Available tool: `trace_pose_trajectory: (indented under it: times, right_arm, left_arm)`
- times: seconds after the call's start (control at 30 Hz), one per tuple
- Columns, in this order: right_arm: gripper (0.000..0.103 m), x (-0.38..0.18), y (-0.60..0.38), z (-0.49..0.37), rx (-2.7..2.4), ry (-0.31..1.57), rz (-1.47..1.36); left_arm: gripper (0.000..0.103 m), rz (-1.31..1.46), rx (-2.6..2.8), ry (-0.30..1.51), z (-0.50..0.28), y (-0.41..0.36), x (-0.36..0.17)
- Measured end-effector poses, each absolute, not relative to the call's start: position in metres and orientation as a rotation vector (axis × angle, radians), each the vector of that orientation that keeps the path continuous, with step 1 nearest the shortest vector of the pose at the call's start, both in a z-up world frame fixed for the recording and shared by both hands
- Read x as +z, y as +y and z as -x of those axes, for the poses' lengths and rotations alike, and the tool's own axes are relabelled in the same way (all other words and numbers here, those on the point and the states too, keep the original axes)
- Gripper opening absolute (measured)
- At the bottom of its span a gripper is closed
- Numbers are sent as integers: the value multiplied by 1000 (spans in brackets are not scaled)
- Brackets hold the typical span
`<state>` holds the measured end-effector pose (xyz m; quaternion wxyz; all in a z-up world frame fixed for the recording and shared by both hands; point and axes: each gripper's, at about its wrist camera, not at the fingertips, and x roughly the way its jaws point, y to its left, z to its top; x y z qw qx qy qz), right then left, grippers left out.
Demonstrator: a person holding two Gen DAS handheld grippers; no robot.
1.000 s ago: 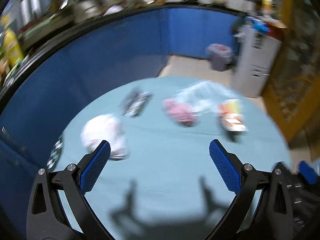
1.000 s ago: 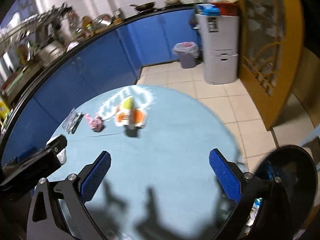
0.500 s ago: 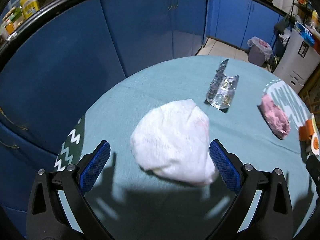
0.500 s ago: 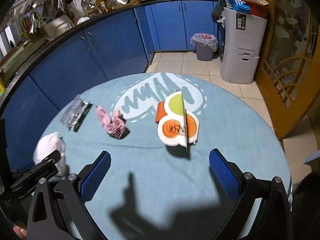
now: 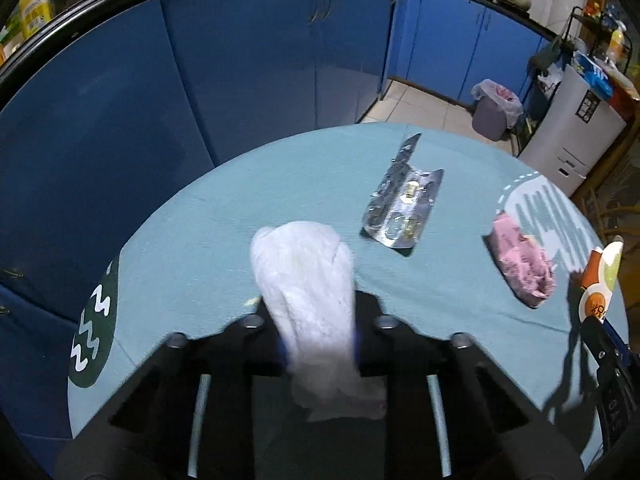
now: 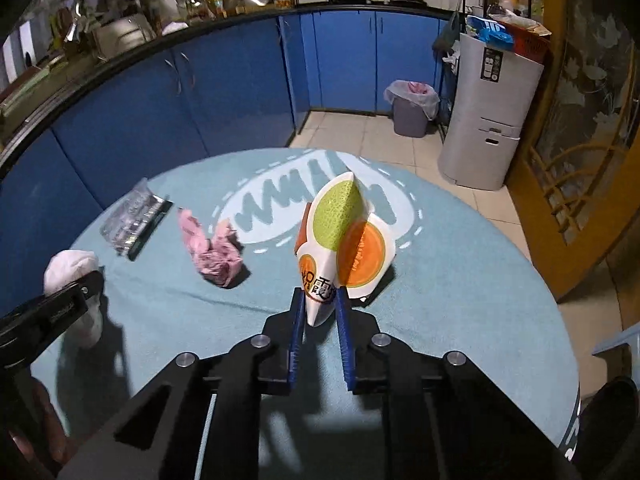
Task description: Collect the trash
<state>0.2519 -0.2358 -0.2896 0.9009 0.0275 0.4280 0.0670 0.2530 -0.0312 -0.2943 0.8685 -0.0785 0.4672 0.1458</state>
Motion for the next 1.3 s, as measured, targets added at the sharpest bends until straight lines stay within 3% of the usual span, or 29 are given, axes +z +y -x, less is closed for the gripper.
trace_pose_trajectory:
  times: [0.13,0.7,0.77,0.83,1.3]
  right_arm:
    - [15,-280,-241,-240,151,864,-81]
    - [14,-232,-287,-168,99,756,-125]
    - [13,-227,-294,-160,89,742,-131]
    - [1,-223,-302,-153,80,730,-138]
    - [3,-227,-345,-133,125,726,-265]
  left_arm:
    - [11,167,280,959,-244,-37,-283]
    - [10,69,142,856,-198,-110,-233]
    - [10,56,129,844,-197,-122,-229]
    - [10,42,115,833,-196,-136,-225]
    - [10,-18,77,819,-184,-177,-220]
